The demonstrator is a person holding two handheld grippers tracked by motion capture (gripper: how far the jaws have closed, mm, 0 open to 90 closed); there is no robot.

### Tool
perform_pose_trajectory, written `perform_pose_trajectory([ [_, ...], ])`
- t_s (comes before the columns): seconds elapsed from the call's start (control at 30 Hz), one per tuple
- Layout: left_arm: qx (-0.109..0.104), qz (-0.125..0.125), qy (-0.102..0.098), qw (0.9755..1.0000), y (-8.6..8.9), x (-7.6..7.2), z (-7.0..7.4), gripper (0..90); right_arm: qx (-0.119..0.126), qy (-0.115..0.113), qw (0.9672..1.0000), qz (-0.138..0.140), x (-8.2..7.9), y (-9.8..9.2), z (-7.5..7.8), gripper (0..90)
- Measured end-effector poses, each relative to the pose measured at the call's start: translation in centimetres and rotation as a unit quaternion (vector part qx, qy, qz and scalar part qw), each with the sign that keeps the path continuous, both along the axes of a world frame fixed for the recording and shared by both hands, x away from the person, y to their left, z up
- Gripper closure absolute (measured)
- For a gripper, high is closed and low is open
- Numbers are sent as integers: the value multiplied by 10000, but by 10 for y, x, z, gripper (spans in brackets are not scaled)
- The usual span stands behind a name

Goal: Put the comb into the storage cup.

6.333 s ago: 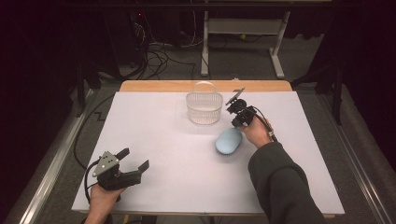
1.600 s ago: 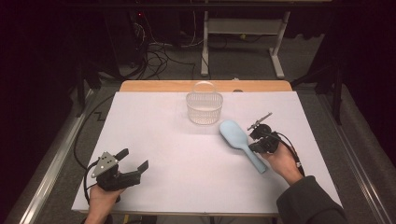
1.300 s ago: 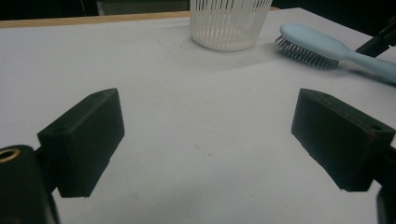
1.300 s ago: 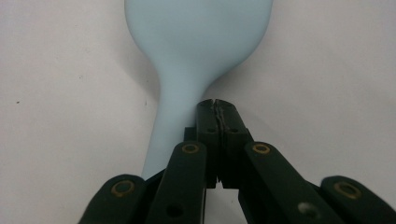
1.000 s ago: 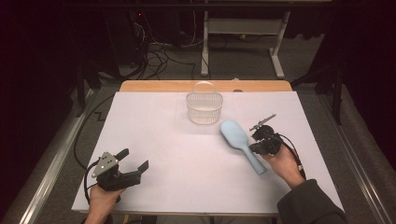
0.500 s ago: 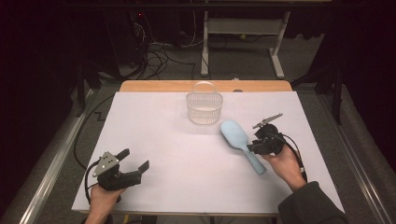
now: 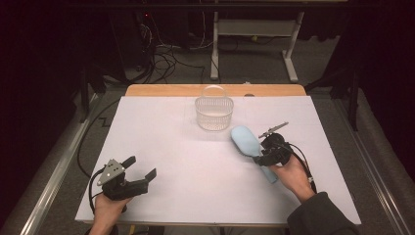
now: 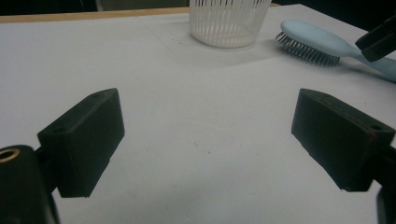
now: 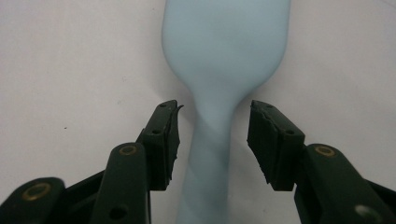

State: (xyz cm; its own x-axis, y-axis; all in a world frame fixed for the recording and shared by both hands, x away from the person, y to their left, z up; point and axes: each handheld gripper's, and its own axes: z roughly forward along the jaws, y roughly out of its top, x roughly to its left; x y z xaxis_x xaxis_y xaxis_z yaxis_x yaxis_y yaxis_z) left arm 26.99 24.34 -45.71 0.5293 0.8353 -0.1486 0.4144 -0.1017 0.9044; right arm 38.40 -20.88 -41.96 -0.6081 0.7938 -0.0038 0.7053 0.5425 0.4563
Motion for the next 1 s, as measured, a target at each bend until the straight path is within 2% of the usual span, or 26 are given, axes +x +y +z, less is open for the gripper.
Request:
perform_pose_trajectory([
  [0.27, 7, 22, 17, 10000, 0, 0, 0, 87, -112, 155, 9998, -44, 7, 4, -10, 535],
  [0.6, 27, 20, 17, 10000, 0, 0, 0, 87, -181, 199, 9996, -114, 15, 12, -21, 561],
  [0.73, 11, 25, 22, 10000, 0, 0, 0, 87, -263, 131, 9995, -143, 15, 14, -21, 598],
  [1.0, 17, 27, 14, 10000, 0, 0, 0, 87, -281, 152, 9994, -117, 16, 12, -20, 682],
])
